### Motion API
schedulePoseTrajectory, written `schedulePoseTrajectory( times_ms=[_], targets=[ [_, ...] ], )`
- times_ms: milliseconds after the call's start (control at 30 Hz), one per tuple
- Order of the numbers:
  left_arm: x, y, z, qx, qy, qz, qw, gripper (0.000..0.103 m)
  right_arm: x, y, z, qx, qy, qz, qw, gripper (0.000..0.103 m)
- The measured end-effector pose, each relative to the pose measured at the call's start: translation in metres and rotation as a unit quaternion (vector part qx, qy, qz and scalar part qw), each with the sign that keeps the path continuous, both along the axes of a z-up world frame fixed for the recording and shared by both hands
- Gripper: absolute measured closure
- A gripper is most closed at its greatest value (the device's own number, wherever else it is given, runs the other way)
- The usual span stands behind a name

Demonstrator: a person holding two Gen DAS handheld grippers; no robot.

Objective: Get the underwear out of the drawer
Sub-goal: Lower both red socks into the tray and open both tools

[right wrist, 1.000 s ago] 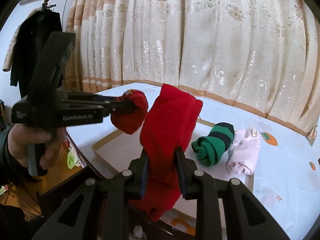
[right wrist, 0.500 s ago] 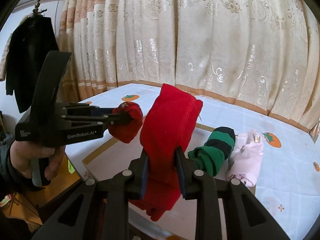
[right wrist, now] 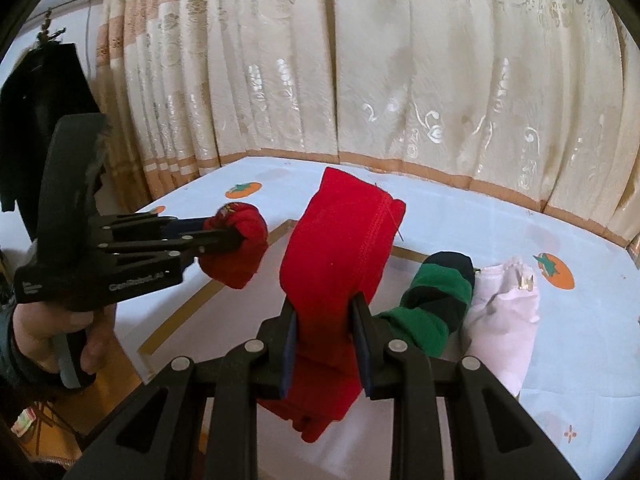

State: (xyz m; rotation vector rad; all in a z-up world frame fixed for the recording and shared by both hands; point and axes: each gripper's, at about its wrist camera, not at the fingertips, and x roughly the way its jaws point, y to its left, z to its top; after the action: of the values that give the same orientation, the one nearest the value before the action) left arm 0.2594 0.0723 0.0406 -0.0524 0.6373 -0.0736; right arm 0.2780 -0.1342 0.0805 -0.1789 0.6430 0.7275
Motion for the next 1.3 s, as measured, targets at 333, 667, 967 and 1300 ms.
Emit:
schedulePoseTrajectory(
  times_ms=[333,667,967,1300],
  targets=[
    [0.037,0.008,-0.004,-0.025,0.028,0.007,0.9993,0.079,0.041,0.024,-0.012,-0.022,0.042,0.002,0.999,0.076],
    [0.068,0.019,-0.028,-0.035,0.086,0.016,0.9956,0.079,0.073,0.046,-0.035,-0.043,0.102,0.0,0.994,0.075],
    [0.082,0.019,-0.041,-0.031,0.107,0.015,0.9937,0.079,0.087,0.059,-0.046,-0.061,0.113,-0.003,0.992,0.075],
    [0.078,0.016,-0.04,-0.011,0.1,0.01,0.9949,0.062,0.086,0.061,-0.041,-0.063,0.1,-0.011,0.993,0.054]
  ],
)
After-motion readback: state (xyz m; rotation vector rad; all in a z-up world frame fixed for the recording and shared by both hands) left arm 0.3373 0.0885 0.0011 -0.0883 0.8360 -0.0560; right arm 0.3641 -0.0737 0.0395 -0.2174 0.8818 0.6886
